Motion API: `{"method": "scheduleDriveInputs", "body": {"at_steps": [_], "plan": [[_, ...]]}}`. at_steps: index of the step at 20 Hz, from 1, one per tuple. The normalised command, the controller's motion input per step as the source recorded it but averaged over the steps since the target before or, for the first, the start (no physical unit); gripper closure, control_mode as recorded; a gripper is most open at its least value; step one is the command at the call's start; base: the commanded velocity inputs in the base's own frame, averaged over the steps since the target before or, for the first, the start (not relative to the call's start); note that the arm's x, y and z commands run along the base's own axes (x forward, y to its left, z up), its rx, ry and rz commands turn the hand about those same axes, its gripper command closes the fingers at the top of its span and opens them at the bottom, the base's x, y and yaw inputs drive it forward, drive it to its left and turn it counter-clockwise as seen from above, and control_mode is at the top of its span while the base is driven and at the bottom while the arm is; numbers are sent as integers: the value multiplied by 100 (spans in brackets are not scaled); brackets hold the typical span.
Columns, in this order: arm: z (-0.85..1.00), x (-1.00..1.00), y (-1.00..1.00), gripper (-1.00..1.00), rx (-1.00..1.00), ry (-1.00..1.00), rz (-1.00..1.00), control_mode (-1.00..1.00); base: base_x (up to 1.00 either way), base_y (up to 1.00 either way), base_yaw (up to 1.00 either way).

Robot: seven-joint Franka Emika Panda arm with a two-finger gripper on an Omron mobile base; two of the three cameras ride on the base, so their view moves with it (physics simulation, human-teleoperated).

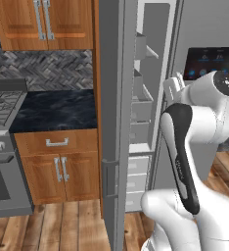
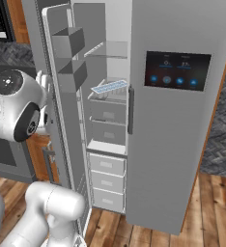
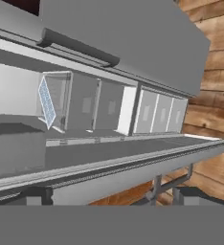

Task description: The ice cube tray has been filled with water. Take the tray and place it in the freezer to make ice. Close the freezer door after placing the tray.

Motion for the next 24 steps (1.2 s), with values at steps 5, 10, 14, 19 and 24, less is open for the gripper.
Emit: {"method": "scheduleDriveInputs", "body": {"at_steps": [5,10,14,19,24], "plan": [[3,-27,45,-100,-30,9,17,-100,0,0,0],[0,-66,30,-100,-37,1,19,-100,0,0,0],[-8,-27,41,-100,-35,12,21,-100,0,0,0],[-20,15,59,-100,-32,42,25,-100,0,0,0],[-43,25,67,-100,-38,39,20,-100,0,0,0]]}}
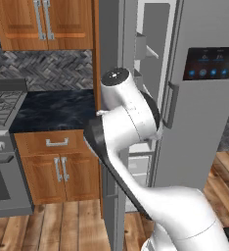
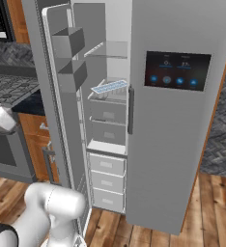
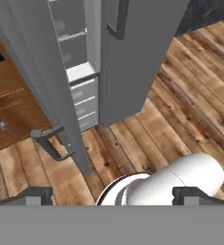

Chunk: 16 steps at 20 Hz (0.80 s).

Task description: The ice cube tray has been filled with water. Take the tray and place it in the freezer to make ice. Close the freezer door after placing the tray.

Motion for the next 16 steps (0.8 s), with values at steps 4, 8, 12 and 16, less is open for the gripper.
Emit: {"method": "scheduleDriveInputs", "body": {"at_steps": [4,8,12,16], "plan": [[-40,15,66,-100,-35,26,14,-100,0,0,0],[-35,24,52,-100,-31,15,6,-100,0,0,0],[-34,34,26,-100,-24,4,0,-100,0,0,0],[-44,28,13,-100,-23,0,0,-100,0,0,0]]}}
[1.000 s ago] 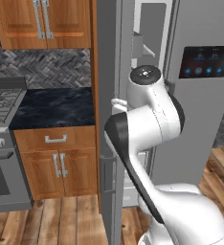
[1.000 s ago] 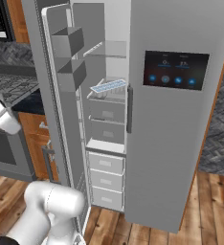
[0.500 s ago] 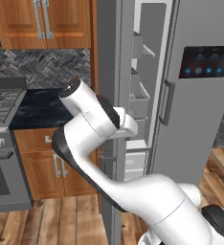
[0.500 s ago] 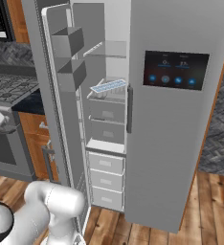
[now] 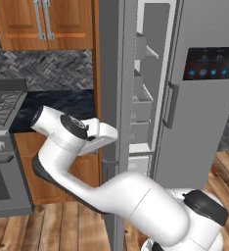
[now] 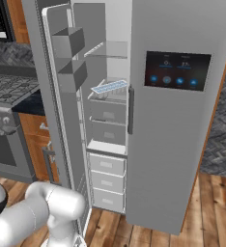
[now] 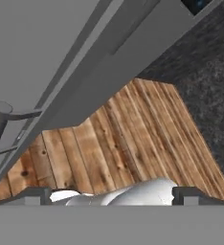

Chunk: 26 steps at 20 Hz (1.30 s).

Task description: The ice cube tray has been filled with water. Take the tray and place it in the freezer to make ice. Close the freezer door after placing the tray.

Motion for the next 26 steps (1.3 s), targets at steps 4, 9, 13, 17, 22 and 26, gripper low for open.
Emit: {"method": "scheduleDriveInputs", "body": {"at_steps": [4,9,13,17,22,26], "plan": [[-31,24,9,-100,-15,0,0,-100,0,0,0],[-15,13,3,-100,-7,0,0,-100,0,0,0],[-2,0,0,-100,-6,7,0,-100,0,0,0],[-5,0,0,-100,-14,12,4,-100,0,0,0],[-7,0,1,-100,-19,11,12,-100,0,0,0],[-13,-1,0,-100,-17,3,11,-100,0,0,0]]}}
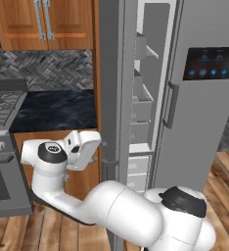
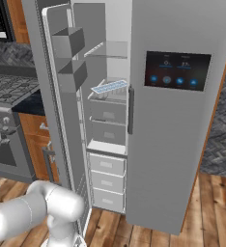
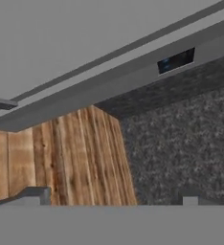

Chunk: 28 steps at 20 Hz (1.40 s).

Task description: The ice cube tray has been filled with water. Take the tray and place it in the freezer to make ice. Close the freezer door after placing the tray.

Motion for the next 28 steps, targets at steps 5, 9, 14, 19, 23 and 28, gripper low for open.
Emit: {"method": "scheduleDriveInputs", "body": {"at_steps": [5,9,14,19,23,28], "plan": [[-16,-1,0,-100,-6,2,10,-100,0,0,0],[-15,-1,0,-100,0,8,13,-100,0,0,0],[-1,4,-1,-100,1,19,13,-100,0,0,0],[-8,34,-1,-100,1,23,7,-100,0,0,0],[-23,44,0,-100,0,18,3,-100,0,0,0],[-26,42,0,-100,0,11,1,-100,0,0,0]]}}
